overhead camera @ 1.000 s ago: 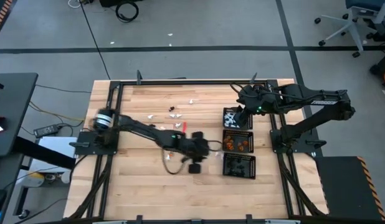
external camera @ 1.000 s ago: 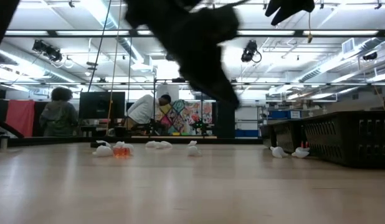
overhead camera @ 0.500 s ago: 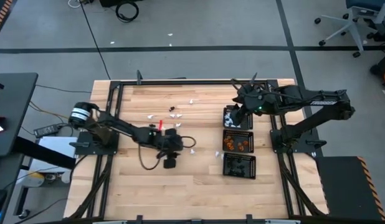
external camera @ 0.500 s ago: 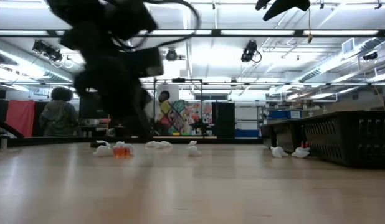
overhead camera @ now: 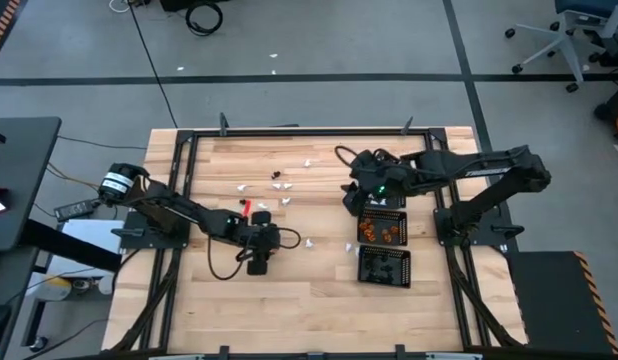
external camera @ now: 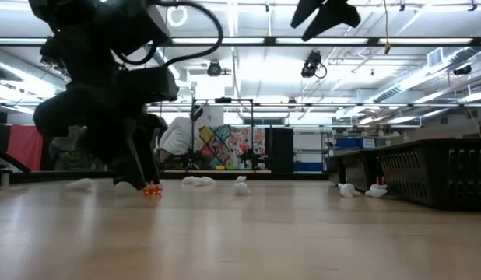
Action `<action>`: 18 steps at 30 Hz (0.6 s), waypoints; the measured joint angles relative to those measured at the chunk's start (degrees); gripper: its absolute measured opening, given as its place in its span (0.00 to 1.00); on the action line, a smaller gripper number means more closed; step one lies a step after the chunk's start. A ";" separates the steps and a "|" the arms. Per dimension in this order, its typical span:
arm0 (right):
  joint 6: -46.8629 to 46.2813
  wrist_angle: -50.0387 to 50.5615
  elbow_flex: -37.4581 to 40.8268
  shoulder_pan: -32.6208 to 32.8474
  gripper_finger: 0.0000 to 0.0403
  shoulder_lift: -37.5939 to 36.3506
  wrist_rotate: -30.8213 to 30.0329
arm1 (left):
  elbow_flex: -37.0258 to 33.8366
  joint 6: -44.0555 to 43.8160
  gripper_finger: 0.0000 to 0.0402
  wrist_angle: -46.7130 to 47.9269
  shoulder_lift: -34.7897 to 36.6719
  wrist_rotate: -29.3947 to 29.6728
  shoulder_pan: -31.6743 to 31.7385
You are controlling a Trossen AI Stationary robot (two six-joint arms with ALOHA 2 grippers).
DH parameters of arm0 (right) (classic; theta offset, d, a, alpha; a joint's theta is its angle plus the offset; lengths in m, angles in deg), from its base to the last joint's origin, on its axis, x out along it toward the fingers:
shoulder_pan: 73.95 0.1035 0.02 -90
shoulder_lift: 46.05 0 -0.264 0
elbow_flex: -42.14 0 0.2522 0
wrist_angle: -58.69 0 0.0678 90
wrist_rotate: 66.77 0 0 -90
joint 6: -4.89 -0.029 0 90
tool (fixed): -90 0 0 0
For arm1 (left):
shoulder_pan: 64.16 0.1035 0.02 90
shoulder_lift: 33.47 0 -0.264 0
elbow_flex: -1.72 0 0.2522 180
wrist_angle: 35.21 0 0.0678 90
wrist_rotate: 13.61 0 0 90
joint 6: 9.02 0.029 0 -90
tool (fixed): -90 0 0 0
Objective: Sort Halloween decoration
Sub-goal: Put the orange pumpkin toy into the center black bin
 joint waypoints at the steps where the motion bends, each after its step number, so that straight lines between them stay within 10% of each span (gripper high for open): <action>1: 0.01 -0.53 0.00 0.09 0.52 0.53 0.45 | -0.44 0.01 0.44 0.03 0.00 0.02 -0.10; 18: 1.44 -2.54 0.00 0.30 0.52 2.07 2.00 | -2.07 -0.20 0.37 -4.38 -0.15 -0.01 -0.04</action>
